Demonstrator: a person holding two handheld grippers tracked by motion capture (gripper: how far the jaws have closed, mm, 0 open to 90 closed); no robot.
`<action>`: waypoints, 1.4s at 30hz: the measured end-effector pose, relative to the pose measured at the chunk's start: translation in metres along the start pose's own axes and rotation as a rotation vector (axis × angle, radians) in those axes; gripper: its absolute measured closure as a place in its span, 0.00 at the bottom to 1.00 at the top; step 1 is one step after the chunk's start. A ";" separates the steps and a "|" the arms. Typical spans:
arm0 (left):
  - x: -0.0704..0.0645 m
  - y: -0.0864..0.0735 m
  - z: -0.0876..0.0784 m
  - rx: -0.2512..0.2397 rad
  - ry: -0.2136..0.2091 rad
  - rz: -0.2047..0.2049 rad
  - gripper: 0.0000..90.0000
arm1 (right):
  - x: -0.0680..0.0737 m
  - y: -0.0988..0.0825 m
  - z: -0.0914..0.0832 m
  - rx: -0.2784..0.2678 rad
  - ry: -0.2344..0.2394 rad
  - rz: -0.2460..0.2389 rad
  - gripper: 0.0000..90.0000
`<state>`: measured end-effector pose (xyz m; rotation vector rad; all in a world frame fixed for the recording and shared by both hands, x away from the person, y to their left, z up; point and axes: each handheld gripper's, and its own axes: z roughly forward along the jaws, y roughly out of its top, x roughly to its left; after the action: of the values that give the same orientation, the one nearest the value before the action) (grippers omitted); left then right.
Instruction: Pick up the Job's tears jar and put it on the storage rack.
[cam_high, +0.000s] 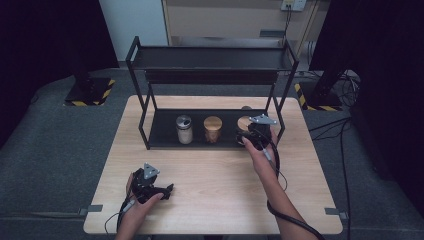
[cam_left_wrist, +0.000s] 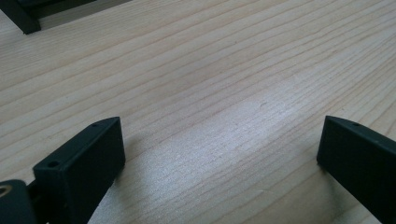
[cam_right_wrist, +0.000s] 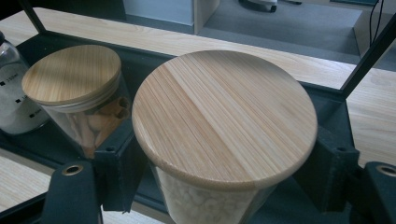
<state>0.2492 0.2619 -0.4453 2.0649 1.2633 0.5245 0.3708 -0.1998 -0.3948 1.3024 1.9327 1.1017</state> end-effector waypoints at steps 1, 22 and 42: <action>0.000 0.000 0.000 0.000 0.000 0.000 0.00 | 0.000 0.000 0.001 -0.001 0.000 0.002 0.29; 0.000 0.000 0.000 0.000 0.000 0.000 0.00 | -0.001 0.008 0.022 0.010 -0.020 0.017 0.29; 0.000 0.000 0.000 0.000 0.001 -0.001 0.00 | 0.003 0.010 0.039 0.023 -0.027 0.019 0.29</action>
<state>0.2490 0.2617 -0.4454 2.0643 1.2645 0.5254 0.4057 -0.1825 -0.4056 1.3442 1.9226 1.0682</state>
